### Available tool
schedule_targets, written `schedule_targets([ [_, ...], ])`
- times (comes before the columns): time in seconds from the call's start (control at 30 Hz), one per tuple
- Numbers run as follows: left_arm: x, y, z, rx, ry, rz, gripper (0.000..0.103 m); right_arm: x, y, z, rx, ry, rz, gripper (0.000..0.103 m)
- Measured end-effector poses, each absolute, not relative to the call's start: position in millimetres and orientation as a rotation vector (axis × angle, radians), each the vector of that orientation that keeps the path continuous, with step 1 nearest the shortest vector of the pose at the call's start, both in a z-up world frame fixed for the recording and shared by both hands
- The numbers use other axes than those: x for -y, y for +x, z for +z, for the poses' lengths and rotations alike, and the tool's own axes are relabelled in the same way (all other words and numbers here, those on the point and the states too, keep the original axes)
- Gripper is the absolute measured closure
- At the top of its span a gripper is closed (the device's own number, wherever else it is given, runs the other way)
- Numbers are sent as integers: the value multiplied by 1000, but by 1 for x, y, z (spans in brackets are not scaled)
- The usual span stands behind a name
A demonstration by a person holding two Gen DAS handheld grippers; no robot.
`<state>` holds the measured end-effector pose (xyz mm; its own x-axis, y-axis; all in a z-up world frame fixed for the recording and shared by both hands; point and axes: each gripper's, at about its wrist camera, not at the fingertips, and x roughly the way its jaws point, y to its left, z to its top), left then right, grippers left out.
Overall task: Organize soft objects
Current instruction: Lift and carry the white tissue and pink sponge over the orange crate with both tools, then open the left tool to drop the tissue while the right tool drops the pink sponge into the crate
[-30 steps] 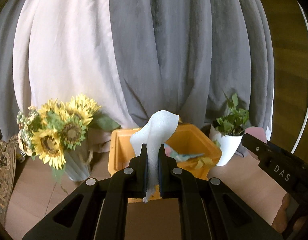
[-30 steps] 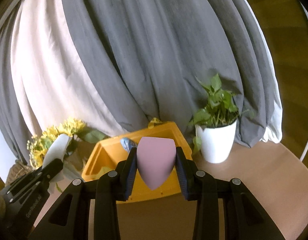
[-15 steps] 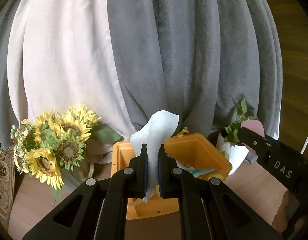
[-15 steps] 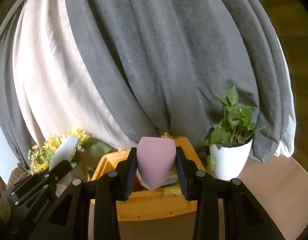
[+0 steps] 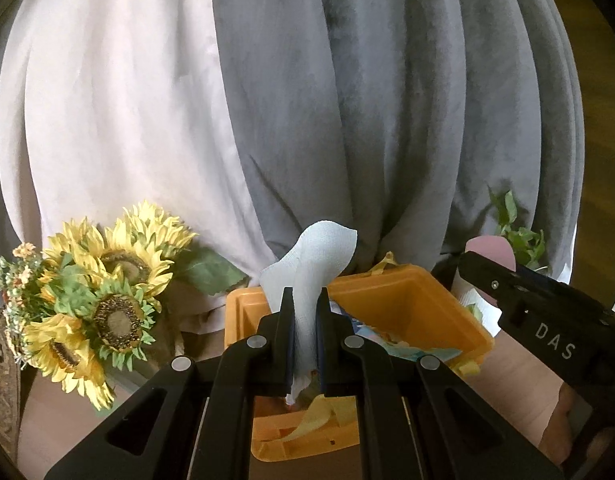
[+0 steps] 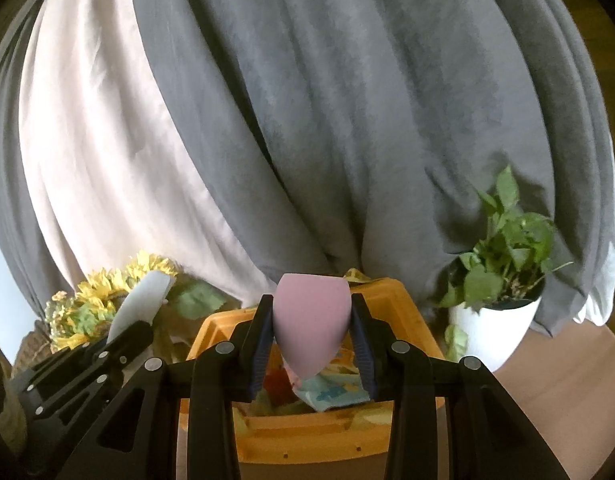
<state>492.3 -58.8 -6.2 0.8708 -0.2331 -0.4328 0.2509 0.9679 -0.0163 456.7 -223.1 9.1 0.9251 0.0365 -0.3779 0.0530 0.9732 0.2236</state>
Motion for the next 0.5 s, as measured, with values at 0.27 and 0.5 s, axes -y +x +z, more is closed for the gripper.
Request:
schedule_targets([
  [0.27,57,509,-19,-480,41,-243,93,216,483,-6,-437,225,17,65],
  [0.5,60,520,-30,-499,51,-244,93,209,502,-18,-476,215,38,65],
])
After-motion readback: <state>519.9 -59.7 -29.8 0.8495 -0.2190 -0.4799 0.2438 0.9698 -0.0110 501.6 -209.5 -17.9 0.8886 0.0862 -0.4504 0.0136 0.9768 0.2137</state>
